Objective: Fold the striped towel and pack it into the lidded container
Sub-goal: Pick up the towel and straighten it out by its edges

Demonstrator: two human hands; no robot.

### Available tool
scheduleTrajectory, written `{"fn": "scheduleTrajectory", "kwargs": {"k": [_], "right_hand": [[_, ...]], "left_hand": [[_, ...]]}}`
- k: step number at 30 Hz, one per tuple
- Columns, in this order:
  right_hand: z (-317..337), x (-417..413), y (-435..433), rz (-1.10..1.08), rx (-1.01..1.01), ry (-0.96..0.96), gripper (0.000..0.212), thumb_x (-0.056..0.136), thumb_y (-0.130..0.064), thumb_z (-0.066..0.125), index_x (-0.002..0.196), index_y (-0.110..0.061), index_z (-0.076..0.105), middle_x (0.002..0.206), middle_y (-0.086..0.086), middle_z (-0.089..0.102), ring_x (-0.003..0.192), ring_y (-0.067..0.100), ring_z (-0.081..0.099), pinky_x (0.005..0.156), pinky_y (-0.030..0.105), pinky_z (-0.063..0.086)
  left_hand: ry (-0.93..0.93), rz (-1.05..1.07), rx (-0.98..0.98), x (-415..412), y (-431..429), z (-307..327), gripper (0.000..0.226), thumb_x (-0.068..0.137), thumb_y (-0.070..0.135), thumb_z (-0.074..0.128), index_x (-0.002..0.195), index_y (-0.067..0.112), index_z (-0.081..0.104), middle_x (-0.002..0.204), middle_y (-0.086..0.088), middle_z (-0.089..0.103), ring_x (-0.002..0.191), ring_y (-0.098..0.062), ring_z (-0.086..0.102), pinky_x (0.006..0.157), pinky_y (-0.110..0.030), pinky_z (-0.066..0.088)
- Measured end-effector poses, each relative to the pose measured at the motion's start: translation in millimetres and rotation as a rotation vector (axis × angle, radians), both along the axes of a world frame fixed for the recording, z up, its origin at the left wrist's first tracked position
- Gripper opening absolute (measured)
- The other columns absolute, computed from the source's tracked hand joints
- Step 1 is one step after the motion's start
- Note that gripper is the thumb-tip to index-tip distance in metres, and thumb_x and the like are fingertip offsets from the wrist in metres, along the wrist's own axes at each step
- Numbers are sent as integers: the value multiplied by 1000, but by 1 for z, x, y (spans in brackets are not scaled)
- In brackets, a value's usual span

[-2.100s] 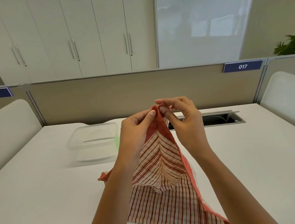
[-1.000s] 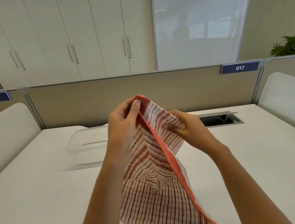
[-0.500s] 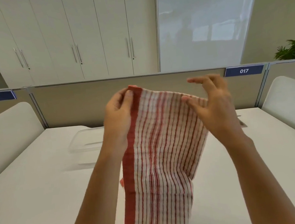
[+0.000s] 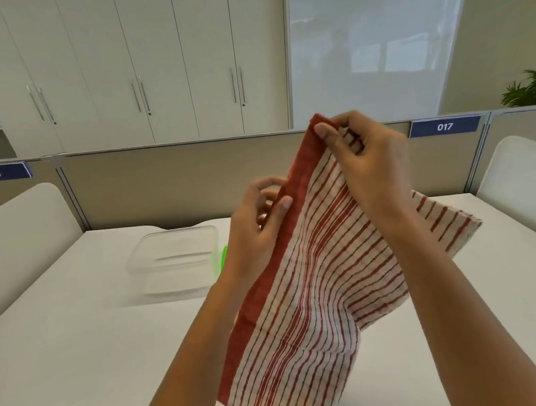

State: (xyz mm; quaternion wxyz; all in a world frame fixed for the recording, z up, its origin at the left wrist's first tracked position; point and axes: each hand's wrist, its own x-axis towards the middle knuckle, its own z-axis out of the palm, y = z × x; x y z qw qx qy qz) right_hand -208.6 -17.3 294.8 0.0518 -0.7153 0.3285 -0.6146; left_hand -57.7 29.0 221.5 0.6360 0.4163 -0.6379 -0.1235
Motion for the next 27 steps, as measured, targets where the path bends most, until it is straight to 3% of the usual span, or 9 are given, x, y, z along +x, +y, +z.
{"fn": "scheduleTrajectory", "kwargs": {"k": [4, 8, 9, 11, 13, 16, 20, 23, 27], "right_hand": [[9, -10, -5, -4, 5, -51, 27, 89, -43, 55, 99, -20, 67, 78, -10, 63, 66, 0, 56, 62, 12, 48], [21, -24, -9, -40, -23, -115, 30, 89, -44, 55, 101, -20, 67, 80, -12, 62, 67, -3, 54, 63, 8, 47], [24, -28, -10, -55, -30, -125, 30, 89, -44, 55, 102, -20, 67, 80, -13, 61, 66, -6, 53, 62, 5, 46], [28, -37, -14, -92, -41, -141, 32, 89, -45, 55, 103, -20, 68, 81, -13, 61, 64, -10, 50, 61, 1, 43], [29, -48, -19, -133, -47, -156, 34, 89, -46, 54, 105, -19, 68, 83, -11, 62, 65, -9, 50, 61, -1, 42], [23, -67, -31, -214, -28, -188, 39, 88, -50, 52, 106, -19, 67, 84, -9, 62, 69, 4, 52, 64, 3, 42], [5, -95, -48, -314, 56, -252, 45, 87, -56, 48, 104, -19, 67, 84, -7, 61, 68, 4, 49, 63, 12, 42], [-15, -109, -54, -373, 115, -283, 48, 87, -58, 46, 106, -19, 66, 88, -7, 60, 78, 8, 52, 63, 8, 38], [-49, -117, -56, -351, 200, -268, 46, 90, -55, 44, 105, -16, 64, 88, -4, 60, 79, 14, 55, 60, 12, 37]], "left_hand": [[-196, 68, 44, 11, -4, -33, 9, 86, 38, 58, 93, 32, 59, 88, 21, 63, 78, 2, 61, 71, -15, 51], [-246, -22, 236, 19, -4, -70, 39, 75, 48, 65, 78, 10, 66, 78, -4, 67, 73, -15, 62, 67, -29, 54], [-227, -56, 306, 22, -3, -80, 33, 73, 48, 67, 80, 16, 71, 82, -1, 70, 76, -15, 64, 68, -30, 55], [-203, -113, 410, 27, -1, -101, 10, 71, 43, 72, 79, 37, 73, 82, 16, 70, 74, -1, 64, 65, -15, 51], [-204, -115, 482, 34, 1, -116, 17, 73, 31, 75, 70, 47, 70, 75, 26, 67, 68, 6, 59, 59, -6, 43], [-131, -39, 530, 57, 1, -132, 32, 76, 14, 75, 63, 44, 71, 68, 20, 67, 65, 4, 57, 57, -8, 40], [-41, 68, 508, 91, 6, -125, 27, 77, 5, 72, 64, 29, 71, 65, 4, 66, 62, 3, 56, 61, -15, 43], [169, 157, 443, 115, 10, -109, 21, 78, 5, 71, 72, 25, 75, 69, 12, 74, 66, 6, 62, 64, -5, 48], [399, 180, 317, 137, 19, -88, 13, 77, 13, 70, 83, 22, 77, 77, 10, 77, 74, -2, 68, 67, -11, 54]]}}
